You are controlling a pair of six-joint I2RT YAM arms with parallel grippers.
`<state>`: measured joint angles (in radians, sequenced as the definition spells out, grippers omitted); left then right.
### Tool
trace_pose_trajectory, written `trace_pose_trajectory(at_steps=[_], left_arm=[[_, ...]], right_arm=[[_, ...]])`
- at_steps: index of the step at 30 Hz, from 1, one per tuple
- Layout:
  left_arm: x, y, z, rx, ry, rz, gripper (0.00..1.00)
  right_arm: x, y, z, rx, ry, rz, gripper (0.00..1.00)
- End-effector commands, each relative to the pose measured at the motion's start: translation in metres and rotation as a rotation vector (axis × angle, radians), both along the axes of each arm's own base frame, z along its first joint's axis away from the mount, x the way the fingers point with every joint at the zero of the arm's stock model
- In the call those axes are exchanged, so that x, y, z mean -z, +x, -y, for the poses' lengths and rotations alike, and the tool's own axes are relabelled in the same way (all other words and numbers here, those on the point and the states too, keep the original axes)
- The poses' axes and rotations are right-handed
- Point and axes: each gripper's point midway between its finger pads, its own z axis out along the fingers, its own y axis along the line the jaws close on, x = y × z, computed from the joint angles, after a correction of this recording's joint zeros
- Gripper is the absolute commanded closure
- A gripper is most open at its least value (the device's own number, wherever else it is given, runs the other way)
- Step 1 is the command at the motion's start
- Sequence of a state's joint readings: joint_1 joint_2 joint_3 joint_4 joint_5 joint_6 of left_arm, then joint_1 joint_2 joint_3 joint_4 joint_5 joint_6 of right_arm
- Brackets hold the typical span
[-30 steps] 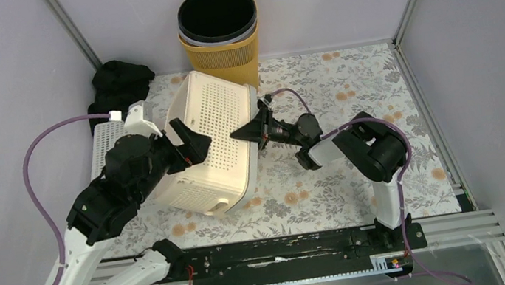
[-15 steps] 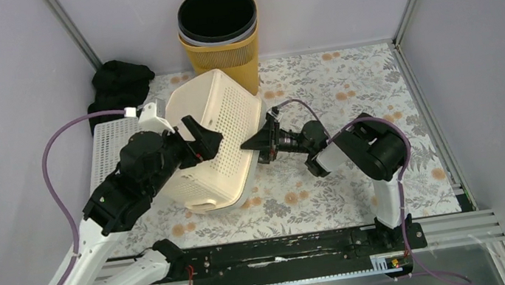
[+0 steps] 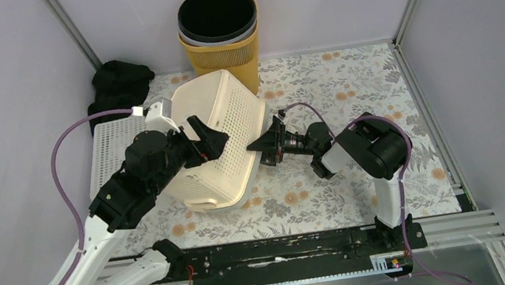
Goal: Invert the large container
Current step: Turn the container upside down at the center of the board.
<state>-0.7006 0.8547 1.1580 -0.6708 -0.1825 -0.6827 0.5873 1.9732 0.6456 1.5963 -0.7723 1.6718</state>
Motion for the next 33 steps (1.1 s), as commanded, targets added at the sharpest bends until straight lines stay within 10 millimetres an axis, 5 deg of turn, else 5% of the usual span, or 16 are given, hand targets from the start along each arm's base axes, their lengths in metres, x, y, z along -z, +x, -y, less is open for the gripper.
trace_pose_trajectory(at_steps=[1, 22, 33], left_arm=[[0.023, -0.001, -0.005, -0.012, 0.052, -0.049, 0.0], [0.024, -0.005, -0.006, -0.005, 0.042, -0.05, 0.0], [0.025, -0.006, -0.006, -0.004, 0.043, -0.049, 0.0]], right_arm=[[-0.022, 0.001, 0.003, 0.006, 0.066, 0.112, 0.36], [0.011, 0.011, 0.014, 0.074, 0.012, 0.018, 0.44], [0.012, 0.028, 0.008, 0.103, 0.019, 0.018, 0.74]])
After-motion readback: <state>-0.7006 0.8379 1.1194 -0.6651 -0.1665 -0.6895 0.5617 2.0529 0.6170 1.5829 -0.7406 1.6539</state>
